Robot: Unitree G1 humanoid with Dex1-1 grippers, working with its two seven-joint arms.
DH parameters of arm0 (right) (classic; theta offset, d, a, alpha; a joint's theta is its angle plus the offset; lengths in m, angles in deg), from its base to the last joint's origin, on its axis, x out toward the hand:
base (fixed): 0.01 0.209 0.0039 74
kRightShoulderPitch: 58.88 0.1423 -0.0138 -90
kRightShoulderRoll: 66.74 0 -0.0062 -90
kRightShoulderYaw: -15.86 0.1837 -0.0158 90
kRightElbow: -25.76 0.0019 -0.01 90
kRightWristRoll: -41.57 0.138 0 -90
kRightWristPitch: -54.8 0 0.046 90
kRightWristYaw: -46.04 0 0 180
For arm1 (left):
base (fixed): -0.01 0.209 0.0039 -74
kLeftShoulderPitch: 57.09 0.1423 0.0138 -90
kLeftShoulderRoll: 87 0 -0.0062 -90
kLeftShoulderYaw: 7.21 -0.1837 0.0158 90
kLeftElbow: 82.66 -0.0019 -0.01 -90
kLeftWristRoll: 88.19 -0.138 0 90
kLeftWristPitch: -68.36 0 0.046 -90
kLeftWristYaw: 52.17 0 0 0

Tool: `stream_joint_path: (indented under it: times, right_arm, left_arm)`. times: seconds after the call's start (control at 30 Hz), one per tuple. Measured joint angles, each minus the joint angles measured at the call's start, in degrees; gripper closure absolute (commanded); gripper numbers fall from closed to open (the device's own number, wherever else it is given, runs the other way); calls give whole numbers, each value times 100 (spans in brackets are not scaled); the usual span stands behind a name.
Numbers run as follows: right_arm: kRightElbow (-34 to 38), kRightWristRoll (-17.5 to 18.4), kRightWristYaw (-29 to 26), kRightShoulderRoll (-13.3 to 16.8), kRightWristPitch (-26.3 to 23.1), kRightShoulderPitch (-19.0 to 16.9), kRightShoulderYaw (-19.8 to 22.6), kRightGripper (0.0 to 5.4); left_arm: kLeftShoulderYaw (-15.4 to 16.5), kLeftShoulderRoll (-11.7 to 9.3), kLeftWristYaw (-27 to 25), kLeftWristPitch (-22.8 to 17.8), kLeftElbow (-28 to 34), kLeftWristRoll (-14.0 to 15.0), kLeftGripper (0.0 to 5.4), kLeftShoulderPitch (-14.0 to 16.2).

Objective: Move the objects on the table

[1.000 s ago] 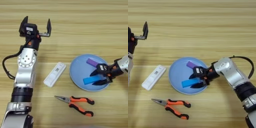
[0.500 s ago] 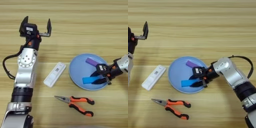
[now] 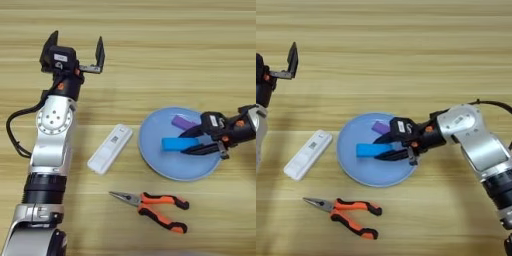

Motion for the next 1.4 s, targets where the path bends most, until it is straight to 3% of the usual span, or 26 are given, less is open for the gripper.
stream_joint_path:
  times: [0.37,0.57,0.8,1.07,1.4]
  right_arm:
    - [1706,630,113,789,-407,-1199,629,400]
    - [2007,763,138,1049,-402,-1719,881,400]
    - [2032,761,225,1266,-259,-2700,1004,400]
    - [1309,603,467,1162,96,-2901,936,400]
    - [346,368,602,715,321,-2576,533,400]
  left_arm:
    - [2,-7,2,62,-63,-3,0,-56]
    - [5,-10,2,103,-91,-2,0,-68]
    - [22,-15,5,131,-106,3,0,-76]
    - [84,-31,-16,250,-114,22,0,-77]
    - [155,-65,-257,362,-87,108,0,-76]
